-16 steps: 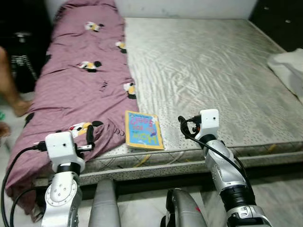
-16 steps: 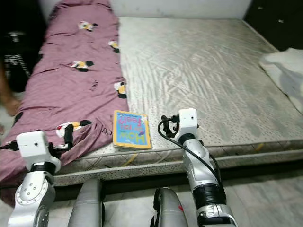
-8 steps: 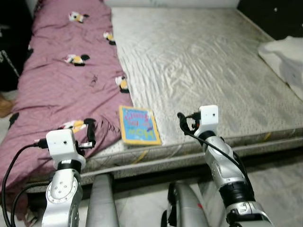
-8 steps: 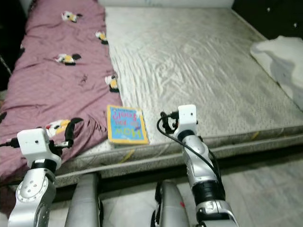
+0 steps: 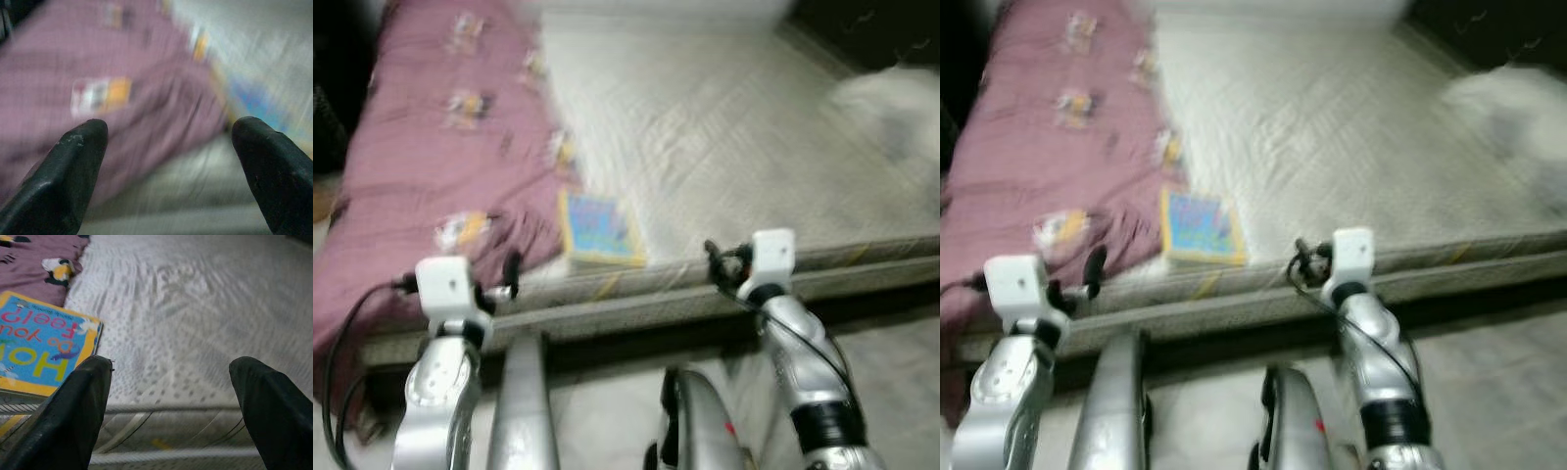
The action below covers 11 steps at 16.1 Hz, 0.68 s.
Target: Clean up the room
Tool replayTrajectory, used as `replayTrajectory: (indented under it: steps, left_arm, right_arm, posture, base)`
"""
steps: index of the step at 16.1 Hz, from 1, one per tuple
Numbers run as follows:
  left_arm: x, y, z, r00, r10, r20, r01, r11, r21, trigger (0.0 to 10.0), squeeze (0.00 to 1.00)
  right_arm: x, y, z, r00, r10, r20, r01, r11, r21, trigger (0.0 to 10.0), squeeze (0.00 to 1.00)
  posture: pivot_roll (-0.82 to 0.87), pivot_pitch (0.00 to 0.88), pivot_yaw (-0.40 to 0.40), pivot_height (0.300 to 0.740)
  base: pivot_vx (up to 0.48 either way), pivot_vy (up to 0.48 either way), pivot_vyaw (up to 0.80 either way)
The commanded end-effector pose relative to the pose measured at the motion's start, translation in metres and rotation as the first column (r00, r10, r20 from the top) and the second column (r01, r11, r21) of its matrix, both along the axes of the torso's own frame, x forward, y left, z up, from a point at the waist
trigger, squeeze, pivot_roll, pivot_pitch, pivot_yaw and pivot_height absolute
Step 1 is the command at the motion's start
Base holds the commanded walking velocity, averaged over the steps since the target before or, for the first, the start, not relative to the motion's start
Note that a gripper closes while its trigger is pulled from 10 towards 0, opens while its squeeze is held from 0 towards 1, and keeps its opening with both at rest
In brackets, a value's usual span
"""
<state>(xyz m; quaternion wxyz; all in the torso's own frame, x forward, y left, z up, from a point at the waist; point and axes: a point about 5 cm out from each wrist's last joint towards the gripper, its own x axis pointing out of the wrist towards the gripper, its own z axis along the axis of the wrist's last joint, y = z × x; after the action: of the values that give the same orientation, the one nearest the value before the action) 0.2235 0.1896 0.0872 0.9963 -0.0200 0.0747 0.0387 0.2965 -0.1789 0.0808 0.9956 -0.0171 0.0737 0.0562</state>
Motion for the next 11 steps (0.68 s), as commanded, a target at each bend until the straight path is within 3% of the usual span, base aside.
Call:
replayTrajectory:
  steps: [1,3,7,11]
  left_arm:
    - [0.004,0.002,0.005,1.000,-0.011,0.012,0.011,1.000,0.004,10.0,0.00]
    - [0.012,0.005,0.006,1.000,-0.012,0.011,0.012,1.000,-0.010,10.0,0.00]
    - [0.027,0.013,0.008,1.000,0.001,0.008,-0.001,1.000,-0.025,10.0,0.00]
    - [0.060,0.012,0.012,1.000,-0.007,0.013,0.008,0.994,-0.111,10.0,0.00]
  right_arm:
    - [-0.001,0.002,0.006,1.000,-0.002,0.019,0.002,1.000,0.019,10.0,0.00]
    - [-0.008,-0.008,0.005,1.000,-0.021,0.011,0.021,1.000,0.003,10.0,0.00]
    - [-0.011,-0.009,0.009,1.000,-0.012,-0.001,0.012,1.000,-0.003,10.0,0.00]
    - [-0.026,-0.022,0.018,0.999,-0.046,0.004,0.047,0.998,-0.037,10.0,0.00]
  posture:
    - [-0.01,0.084,-0.053,0.567]
    - [-0.01,0.096,-0.049,0.567]
    - [-0.03,0.144,-0.054,0.567]
    - [-0.12,0.195,-0.042,0.567]
  base:
    - [0.000,0.000,0.00]
    - [0.000,0.000,0.00]
    - [0.000,0.000,0.00]
    - [0.000,0.000,0.00]
